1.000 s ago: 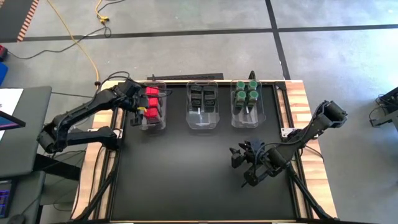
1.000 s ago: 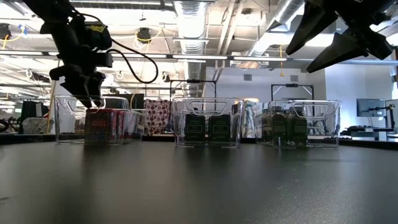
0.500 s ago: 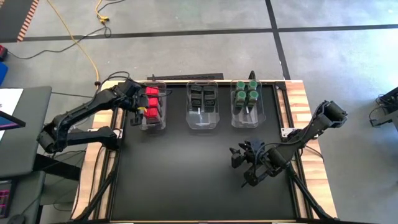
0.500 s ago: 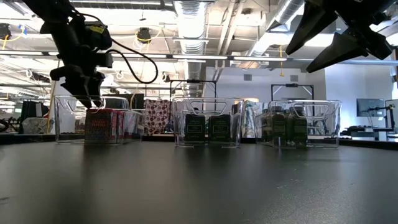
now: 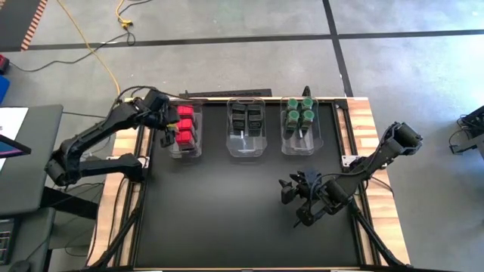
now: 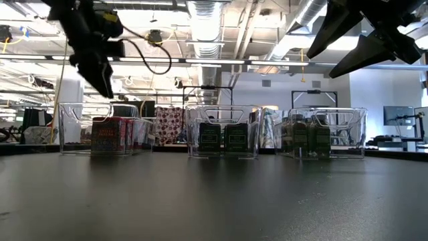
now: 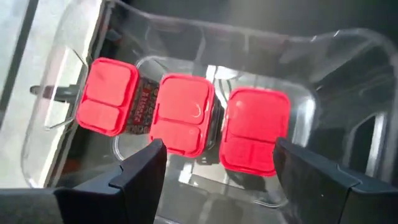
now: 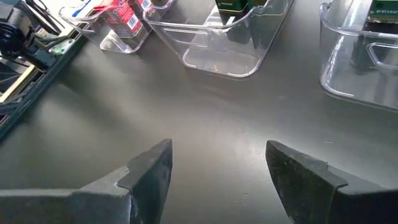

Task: Sort spices by type
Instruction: Return to Home Position

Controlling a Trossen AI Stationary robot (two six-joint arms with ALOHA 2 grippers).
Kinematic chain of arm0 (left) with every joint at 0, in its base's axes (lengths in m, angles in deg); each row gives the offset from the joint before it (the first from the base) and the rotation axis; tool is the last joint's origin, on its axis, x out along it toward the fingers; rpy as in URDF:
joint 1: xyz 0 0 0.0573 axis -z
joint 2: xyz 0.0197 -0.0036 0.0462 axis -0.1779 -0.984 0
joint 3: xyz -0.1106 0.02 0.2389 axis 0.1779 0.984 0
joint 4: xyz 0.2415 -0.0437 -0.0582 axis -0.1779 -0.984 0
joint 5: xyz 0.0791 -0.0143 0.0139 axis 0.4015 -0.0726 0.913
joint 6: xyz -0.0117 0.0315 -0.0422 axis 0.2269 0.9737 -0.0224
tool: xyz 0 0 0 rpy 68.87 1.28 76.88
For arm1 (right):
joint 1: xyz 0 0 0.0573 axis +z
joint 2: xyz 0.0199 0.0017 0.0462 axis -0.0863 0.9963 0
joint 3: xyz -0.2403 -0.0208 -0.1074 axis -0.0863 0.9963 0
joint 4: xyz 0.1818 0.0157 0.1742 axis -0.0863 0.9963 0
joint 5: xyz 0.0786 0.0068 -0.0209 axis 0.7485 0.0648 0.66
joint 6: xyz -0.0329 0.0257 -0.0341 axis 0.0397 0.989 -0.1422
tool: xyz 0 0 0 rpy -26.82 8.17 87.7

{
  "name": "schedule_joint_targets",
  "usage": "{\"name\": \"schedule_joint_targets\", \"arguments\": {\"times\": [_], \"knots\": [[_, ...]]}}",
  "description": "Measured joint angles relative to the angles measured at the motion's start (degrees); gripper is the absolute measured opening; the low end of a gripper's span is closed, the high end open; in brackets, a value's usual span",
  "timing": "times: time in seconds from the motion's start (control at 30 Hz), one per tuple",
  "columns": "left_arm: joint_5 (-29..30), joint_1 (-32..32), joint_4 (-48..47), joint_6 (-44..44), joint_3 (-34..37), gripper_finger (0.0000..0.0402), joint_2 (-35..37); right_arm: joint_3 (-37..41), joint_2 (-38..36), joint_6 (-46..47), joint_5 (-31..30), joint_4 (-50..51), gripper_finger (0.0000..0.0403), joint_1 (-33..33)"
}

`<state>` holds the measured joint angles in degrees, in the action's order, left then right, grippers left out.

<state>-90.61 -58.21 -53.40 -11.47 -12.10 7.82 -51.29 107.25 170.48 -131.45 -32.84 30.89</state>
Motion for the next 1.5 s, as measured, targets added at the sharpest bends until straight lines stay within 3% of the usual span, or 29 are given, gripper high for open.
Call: {"name": "schedule_joint_targets", "arguments": {"times": [0.27,0.53,0.6,0.73,0.83,0.93,1.0,1.07,1.3,1.5], "knots": [[-0.2,4.5,0.4,-7.4,-9.2,0.0282,0.0,0.0,0.0,0.4,0.0,-0.3,0.0286,-1.2],[-1.1,7.2,8.6,-8.3,-15.0,0.0282,0.1,0.0,0.0,-1.6,-0.4,-5.2,0.0286,-10.1],[-6.2,7.9,10.4,-8.3,-15.0,0.0282,0.0,0.0,0.0,-8.4,-0.5,-8.5,0.0286,-13.1],[-20.0,9.4,11.1,-7.9,-15.0,0.0282,-0.2,0.0,0.0,-30.7,0.1,-20.8,0.0286,-19.3],[-23.0,11.7,11.3,-8.9,-14.5,0.0282,-1.1,0.0,0.0,-49.7,7.2,-30.8,0.0286,-24.6],[-23.0,13.9,13.1,-11.6,-12.8,0.0282,-1.4,0.0,0.0,-65.8,21.0,-39.1,0.0286,-30.2],[-23.0,16.0,16.5,-14.6,-10.8,0.0282,-1.8,0.0,0.0,-73.9,28.6,-43.2,0.0286,-33.4],[-22.9,18.0,19.5,-17.4,-8.4,0.0282,-2.1,0.0,0.0,-80.0,32.5,-45.8,0.0286,-35.9],[-22.9,25.6,36.8,-26.8,0.1,0.0282,-1.8,2.3,-6.1,-90.7,42.9,-42.8,0.0286,-40.5],[-22.7,29.5,51.2,-32.3,7.0,0.0282,-1.8,15.1,-19.8,-90.0,43.6,-45.3,0.0286,-41.3]]}}
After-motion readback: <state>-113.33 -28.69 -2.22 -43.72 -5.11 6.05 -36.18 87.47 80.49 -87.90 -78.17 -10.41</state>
